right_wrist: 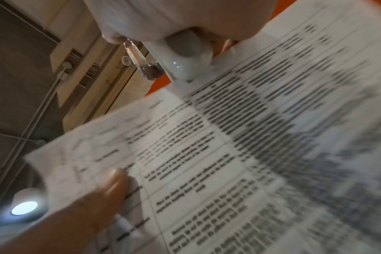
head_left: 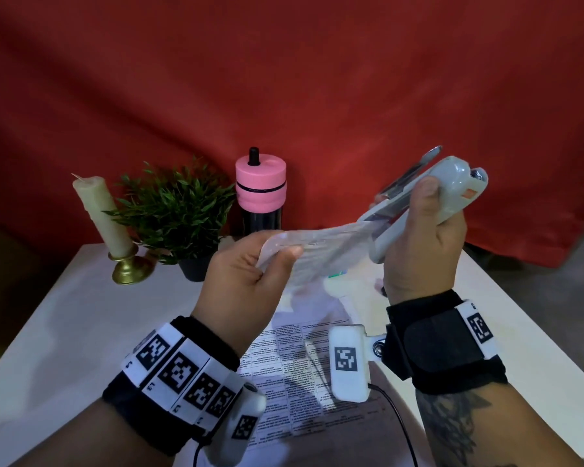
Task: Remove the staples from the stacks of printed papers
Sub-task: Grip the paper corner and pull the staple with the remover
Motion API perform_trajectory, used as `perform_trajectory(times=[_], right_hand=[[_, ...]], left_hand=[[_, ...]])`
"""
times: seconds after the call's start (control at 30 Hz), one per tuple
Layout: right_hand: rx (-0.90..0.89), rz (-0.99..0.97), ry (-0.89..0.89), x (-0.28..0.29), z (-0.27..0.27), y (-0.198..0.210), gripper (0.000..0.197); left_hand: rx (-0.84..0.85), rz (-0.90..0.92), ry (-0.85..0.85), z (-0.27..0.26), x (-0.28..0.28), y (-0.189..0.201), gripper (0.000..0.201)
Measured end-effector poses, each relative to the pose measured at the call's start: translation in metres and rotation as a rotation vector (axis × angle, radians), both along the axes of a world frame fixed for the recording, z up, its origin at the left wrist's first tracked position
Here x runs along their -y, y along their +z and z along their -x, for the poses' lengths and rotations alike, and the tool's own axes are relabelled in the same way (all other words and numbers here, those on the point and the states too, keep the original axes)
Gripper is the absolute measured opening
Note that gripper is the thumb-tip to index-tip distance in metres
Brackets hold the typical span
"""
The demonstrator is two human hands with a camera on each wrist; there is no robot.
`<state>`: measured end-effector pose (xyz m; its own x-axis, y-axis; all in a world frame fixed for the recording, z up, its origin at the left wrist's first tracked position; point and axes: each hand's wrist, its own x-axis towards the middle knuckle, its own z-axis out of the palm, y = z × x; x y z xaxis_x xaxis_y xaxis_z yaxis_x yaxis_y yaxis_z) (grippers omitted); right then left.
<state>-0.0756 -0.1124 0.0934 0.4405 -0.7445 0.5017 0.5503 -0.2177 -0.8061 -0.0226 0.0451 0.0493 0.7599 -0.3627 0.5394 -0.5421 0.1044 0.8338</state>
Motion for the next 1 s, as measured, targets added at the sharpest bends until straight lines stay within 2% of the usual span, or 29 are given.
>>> perform_trajectory(times=[0.03, 0.23, 0.43, 0.63, 1.0], right_hand=[[-0.013, 0.011, -0.001, 0.0, 0.0, 0.002, 0.057], [-0.16, 0.058, 0.042, -0.003, -0.009, 0.019, 0.027], [-0.233, 0.057, 0.05, -0.004, -0.011, 0.013, 0.03], [-0.196, 0.026, 0.047, -0.007, -0.011, 0.014, 0.024], [-0.143, 0.1, 0.033, -0.006, -0.015, 0.015, 0.034]], left_hand=[[-0.036, -0.018, 0.001, 0.002, 0.001, 0.003, 0.017], [-0.179, -0.025, -0.055, 0.008, 0.007, 0.009, 0.02], [-0.246, 0.032, -0.105, 0.011, 0.009, 0.006, 0.021], [-0.284, 0.073, -0.124, 0.011, 0.011, 0.003, 0.02], [-0.303, 0.046, -0.163, 0.014, 0.012, 0.003, 0.021]])
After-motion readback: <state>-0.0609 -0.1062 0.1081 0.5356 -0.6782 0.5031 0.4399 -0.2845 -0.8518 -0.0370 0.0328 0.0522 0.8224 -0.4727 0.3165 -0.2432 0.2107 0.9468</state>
